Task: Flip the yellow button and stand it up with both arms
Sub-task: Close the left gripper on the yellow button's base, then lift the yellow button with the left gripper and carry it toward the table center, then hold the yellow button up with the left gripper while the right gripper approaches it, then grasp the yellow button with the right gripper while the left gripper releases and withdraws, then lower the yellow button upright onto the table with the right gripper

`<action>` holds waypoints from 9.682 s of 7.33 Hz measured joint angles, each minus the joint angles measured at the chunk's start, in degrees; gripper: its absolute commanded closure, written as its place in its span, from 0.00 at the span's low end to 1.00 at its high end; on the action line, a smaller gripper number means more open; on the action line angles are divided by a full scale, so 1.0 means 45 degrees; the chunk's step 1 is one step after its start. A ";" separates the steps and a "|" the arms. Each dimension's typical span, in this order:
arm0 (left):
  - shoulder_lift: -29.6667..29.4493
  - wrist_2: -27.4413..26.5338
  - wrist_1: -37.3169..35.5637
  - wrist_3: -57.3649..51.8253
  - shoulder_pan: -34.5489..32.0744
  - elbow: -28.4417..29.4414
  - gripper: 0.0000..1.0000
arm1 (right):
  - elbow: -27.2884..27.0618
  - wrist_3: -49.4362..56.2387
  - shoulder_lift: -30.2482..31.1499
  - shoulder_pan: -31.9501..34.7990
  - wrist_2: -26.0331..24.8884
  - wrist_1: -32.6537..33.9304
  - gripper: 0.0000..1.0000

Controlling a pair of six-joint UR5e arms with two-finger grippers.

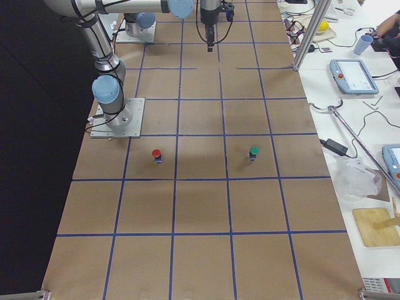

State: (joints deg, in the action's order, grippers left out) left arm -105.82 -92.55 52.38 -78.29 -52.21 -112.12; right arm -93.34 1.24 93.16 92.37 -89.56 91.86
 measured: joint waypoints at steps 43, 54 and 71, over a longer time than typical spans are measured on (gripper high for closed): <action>0.3868 1.8984 0.7653 1.6084 -0.7890 0.1692 0.91 | -0.0157 -0.2261 -0.0050 -0.2609 1.5514 -0.6898 0.25; 0.3900 1.8831 0.7639 1.6685 -0.7960 0.1848 0.01 | 0.0099 -0.2261 -0.0146 -0.2633 1.5152 -0.6644 0.70; 0.2163 0.1877 1.1091 1.6614 -0.7378 0.7500 0.00 | -0.6128 2.5649 0.3747 -0.7781 0.0692 0.3289 0.82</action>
State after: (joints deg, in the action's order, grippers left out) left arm -96.08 -84.10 102.29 -3.52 -85.41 -78.37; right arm -120.92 116.66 110.02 57.36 -86.45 106.67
